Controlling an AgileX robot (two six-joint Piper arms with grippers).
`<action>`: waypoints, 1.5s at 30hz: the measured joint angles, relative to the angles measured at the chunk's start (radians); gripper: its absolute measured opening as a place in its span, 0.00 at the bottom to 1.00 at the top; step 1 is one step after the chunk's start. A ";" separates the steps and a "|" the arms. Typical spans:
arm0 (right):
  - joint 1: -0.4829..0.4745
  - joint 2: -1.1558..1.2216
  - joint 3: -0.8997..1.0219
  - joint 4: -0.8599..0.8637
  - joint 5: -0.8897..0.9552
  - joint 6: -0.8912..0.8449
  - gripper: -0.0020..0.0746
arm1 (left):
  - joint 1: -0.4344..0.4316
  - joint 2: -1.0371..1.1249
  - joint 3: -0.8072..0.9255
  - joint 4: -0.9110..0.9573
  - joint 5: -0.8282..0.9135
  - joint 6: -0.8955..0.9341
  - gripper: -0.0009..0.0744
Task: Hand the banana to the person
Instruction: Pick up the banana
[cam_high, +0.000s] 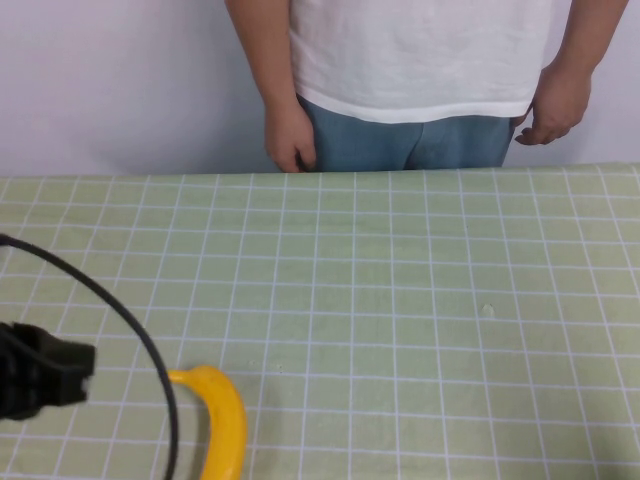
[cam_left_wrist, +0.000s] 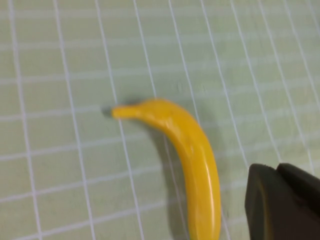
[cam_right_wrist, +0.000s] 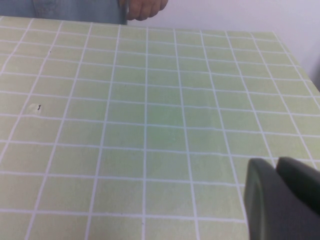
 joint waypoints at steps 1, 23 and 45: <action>0.000 0.000 0.000 0.000 0.000 0.000 0.02 | -0.014 0.016 0.000 0.002 0.005 0.002 0.01; 0.000 0.000 0.000 0.000 0.000 0.000 0.02 | -0.520 0.473 -0.006 0.352 -0.143 -0.590 0.42; 0.000 0.000 0.000 0.000 0.000 0.000 0.02 | -0.533 0.830 -0.016 0.272 -0.229 -0.583 0.78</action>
